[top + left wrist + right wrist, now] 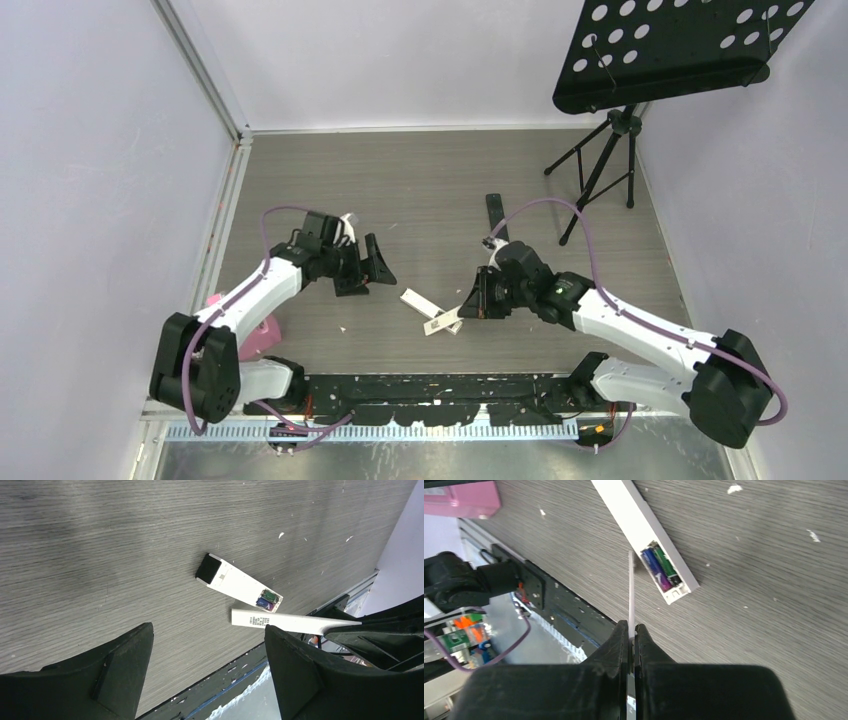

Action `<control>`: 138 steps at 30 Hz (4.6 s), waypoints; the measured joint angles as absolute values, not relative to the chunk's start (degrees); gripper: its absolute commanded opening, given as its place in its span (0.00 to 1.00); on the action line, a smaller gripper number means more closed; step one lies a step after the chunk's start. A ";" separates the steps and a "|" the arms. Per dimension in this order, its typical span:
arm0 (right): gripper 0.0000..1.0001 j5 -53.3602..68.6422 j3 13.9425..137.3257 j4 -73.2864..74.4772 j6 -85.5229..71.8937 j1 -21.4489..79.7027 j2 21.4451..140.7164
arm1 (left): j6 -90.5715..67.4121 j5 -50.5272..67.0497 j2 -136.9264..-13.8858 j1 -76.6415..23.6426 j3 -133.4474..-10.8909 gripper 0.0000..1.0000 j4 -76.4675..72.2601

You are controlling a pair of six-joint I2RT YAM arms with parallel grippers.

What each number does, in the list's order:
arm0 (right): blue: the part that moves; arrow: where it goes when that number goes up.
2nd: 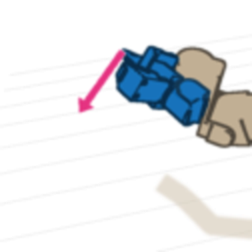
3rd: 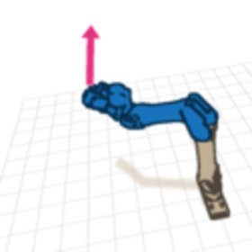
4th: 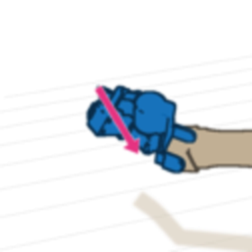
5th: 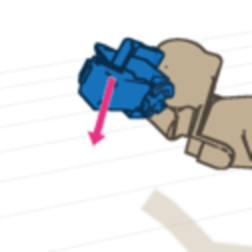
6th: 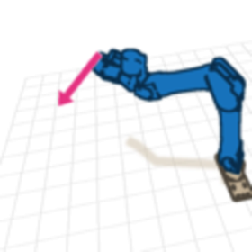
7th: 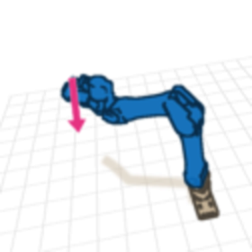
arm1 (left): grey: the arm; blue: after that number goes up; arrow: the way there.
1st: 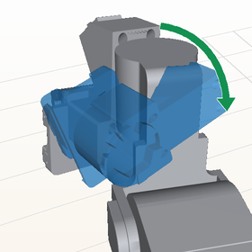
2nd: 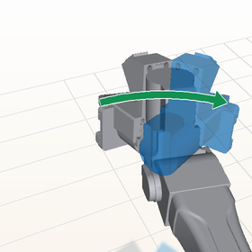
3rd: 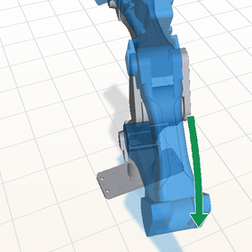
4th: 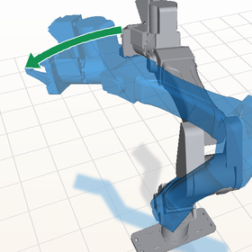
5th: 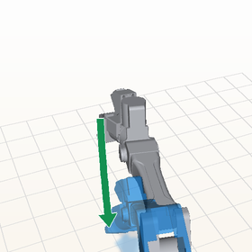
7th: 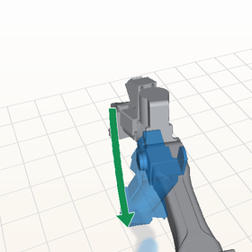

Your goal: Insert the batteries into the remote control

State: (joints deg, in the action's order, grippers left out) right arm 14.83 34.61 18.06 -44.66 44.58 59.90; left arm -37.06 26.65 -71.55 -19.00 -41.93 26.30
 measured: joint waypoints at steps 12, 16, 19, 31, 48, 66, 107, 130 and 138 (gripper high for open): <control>0.00 5.52 40.23 27.88 -42.17 44.58 61.89 | -40.16 29.95 -74.50 -19.00 -39.22 0.82 21.67; 0.00 1.93 40.21 26.57 -43.88 44.58 61.89 | -41.39 30.48 -74.50 -19.00 -38.70 0.82 19.51; 0.00 0.27 39.09 23.27 -45.60 44.58 61.93 | -42.76 30.98 -74.56 -19.00 -37.19 0.82 17.47; 0.00 -0.89 35.05 10.98 -51.66 44.42 65.49 | -46.22 31.27 -75.55 -19.00 -34.44 0.80 13.26; 0.00 23.31 37.56 2.68 -49.43 33.47 74.04 | -50.46 24.40 -73.01 -19.00 -31.44 0.67 7.20; 0.00 34.28 39.16 -10.22 -49.87 29.02 83.64 | -51.07 24.69 -76.95 -19.00 -31.46 0.70 3.09; 0.00 32.45 37.23 -20.38 -55.13 28.01 89.30 | -50.35 24.40 -80.73 -19.00 -33.74 0.57 1.61; 0.01 32.16 37.23 -16.80 -53.87 27.90 90.52 | -48.99 24.01 -85.30 -19.00 -37.63 0.50 2.39; 0.00 31.09 39.29 -11.97 -51.72 27.88 91.15 | -47.92 24.38 -88.42 -19.00 -38.22 0.48 2.42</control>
